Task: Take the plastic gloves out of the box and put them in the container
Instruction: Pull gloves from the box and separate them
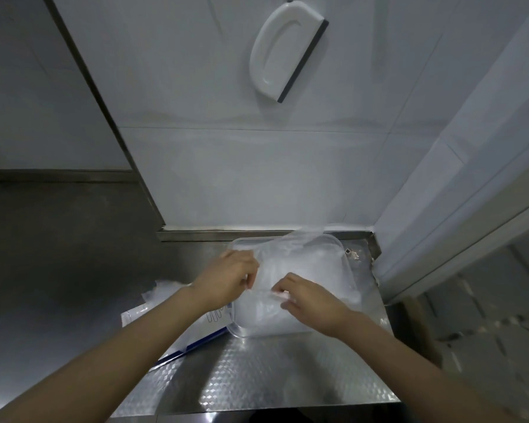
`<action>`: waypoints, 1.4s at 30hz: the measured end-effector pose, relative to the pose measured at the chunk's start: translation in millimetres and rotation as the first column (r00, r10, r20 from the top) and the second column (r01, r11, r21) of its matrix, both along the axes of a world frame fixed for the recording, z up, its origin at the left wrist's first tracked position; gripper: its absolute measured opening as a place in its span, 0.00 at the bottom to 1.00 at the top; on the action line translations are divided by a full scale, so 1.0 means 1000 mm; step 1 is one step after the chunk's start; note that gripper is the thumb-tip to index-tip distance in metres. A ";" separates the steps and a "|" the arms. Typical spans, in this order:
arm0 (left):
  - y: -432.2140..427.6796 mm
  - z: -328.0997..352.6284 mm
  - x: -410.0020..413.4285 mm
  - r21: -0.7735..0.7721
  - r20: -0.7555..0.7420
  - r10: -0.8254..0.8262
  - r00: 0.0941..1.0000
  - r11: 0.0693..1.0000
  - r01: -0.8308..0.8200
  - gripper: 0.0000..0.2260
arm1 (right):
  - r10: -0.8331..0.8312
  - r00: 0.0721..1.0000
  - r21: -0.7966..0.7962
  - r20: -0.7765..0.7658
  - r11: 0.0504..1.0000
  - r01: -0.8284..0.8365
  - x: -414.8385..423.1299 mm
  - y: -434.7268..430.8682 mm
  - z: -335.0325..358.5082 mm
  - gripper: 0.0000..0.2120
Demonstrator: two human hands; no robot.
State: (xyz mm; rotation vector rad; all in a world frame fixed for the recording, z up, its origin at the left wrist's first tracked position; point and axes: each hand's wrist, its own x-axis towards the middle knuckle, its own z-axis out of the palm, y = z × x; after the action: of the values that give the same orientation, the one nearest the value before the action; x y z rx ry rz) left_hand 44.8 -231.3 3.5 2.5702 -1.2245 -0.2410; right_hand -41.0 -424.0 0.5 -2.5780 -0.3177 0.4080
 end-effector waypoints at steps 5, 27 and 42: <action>-0.005 -0.003 -0.006 0.262 0.082 -0.020 0.996 0.965 -0.002 0.13 | -0.162 0.984 0.073 -0.071 0.983 0.167 0.003 -0.004 0.001 0.15; -0.062 -0.075 -0.014 0.646 -0.080 0.196 0.977 0.757 -0.098 0.38 | 0.013 0.988 -0.469 -0.157 0.879 -0.086 0.037 -0.041 -0.055 0.34; -0.007 0.019 -0.031 -0.014 0.128 0.402 0.907 0.915 -0.404 0.23 | -0.116 0.969 0.011 0.216 0.993 0.117 0.007 0.020 0.024 0.14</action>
State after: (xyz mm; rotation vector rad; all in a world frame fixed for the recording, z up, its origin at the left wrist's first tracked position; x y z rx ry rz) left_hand 14.3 -238.5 22.8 2.8100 -0.6972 0.0062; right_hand -33.9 -404.0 24.8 -2.6314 -0.2395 0.0842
